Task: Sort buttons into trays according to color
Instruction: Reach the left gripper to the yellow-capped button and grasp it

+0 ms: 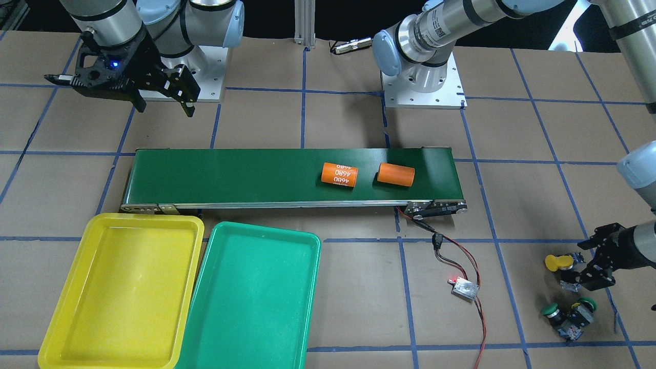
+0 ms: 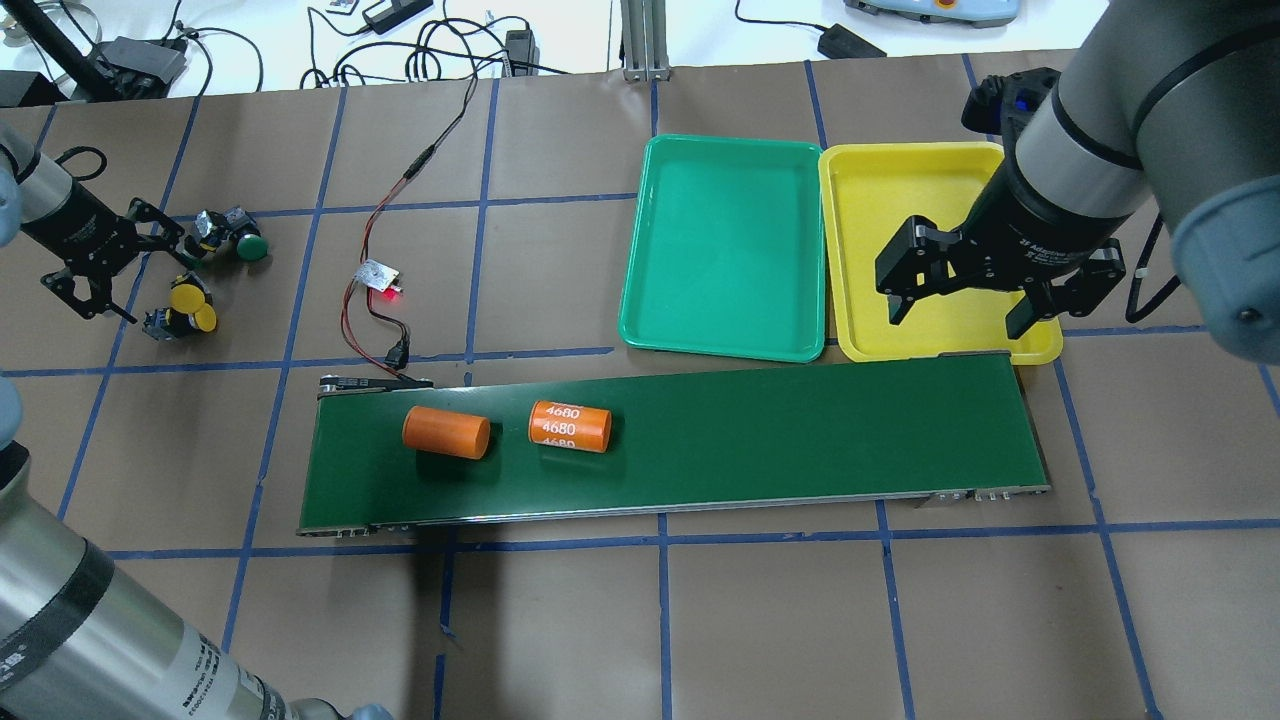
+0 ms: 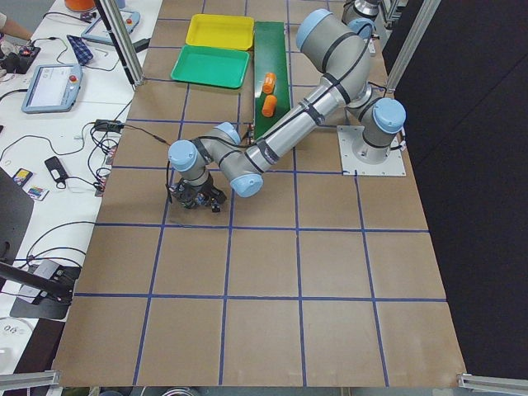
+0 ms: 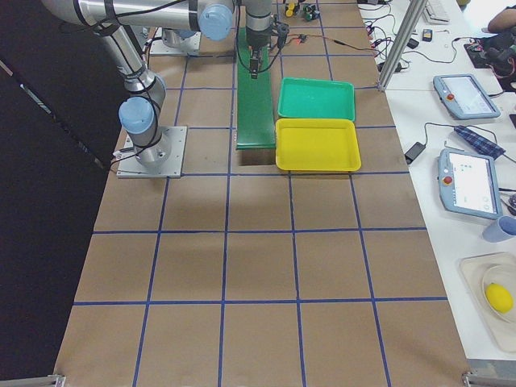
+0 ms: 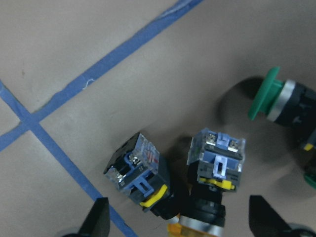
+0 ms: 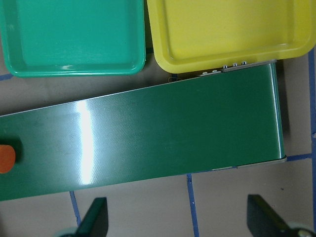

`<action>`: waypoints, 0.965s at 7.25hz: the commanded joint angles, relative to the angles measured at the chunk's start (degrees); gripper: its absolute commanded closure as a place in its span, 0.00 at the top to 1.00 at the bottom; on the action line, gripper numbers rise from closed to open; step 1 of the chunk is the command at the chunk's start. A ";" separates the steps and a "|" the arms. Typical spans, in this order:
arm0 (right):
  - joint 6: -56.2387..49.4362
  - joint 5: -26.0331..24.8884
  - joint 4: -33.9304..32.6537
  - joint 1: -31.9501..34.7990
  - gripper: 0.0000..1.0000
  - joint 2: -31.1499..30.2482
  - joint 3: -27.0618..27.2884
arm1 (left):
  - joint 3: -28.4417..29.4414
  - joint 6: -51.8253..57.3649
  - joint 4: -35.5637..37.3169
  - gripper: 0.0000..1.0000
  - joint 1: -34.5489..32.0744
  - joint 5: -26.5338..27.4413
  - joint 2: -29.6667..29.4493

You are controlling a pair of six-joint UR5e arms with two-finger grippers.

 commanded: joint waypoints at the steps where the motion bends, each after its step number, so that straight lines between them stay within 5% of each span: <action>1: -0.09 -0.15 0.01 -0.04 1.00 -0.04 -0.03 | -0.35 -0.41 -0.77 0.32 -0.47 -0.11 0.46; 2: -0.09 0.03 -0.08 -0.05 1.00 0.05 -0.03 | -0.35 -0.41 -0.95 0.06 -0.56 -0.11 1.34; 3: -0.01 0.12 0.01 0.04 1.00 -0.03 0.06 | -0.35 -0.50 -1.12 0.00 -0.73 -0.11 2.13; 7: -0.09 0.12 -0.08 -0.05 1.00 0.05 -0.03 | -1.74 -15.55 -15.57 0.00 -6.68 0.06 12.73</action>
